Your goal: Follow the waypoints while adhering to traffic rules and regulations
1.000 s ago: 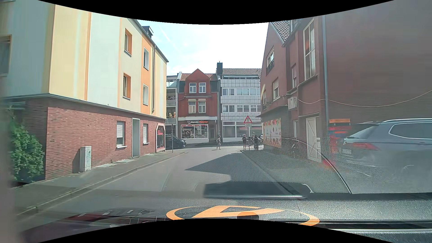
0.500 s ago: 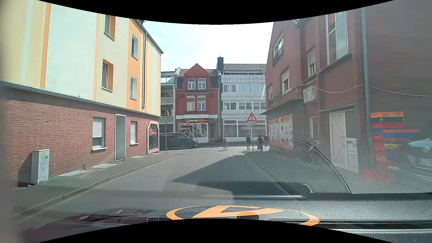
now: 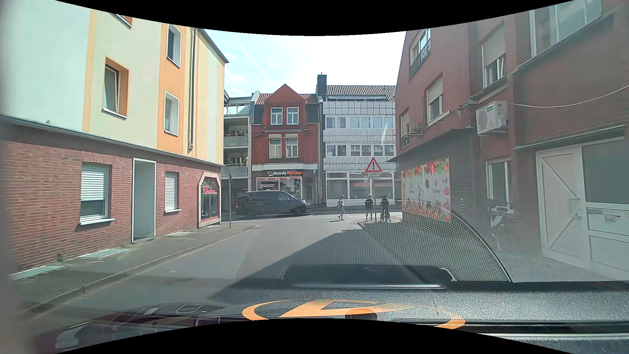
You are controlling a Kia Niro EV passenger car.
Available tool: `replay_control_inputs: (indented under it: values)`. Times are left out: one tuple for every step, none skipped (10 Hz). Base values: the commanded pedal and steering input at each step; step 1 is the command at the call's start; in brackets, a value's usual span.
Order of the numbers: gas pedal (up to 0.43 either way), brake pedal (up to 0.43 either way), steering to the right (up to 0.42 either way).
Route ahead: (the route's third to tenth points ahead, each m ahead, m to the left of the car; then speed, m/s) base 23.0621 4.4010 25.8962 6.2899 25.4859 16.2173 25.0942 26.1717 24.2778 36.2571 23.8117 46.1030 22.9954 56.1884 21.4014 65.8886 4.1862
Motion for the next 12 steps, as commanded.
replay_control_inputs:
  values:
    - [0.0,0.189,-0.011]
    - [0.0,0.177,-0.011]
    - [0.0,0.165,-0.011]
    - [0.0,0.152,-0.011]
    - [0.0,0.152,-0.011]
    - [0.0,0.152,-0.012]
    - [0.0,0.152,-0.011]
    - [0.0,0.159,-0.011]
    - [0.0,0.165,-0.011]
    - [0.0,0.165,-0.011]
    - [0.0,0.159,-0.012]
    - [0.0,0.165,-0.011]
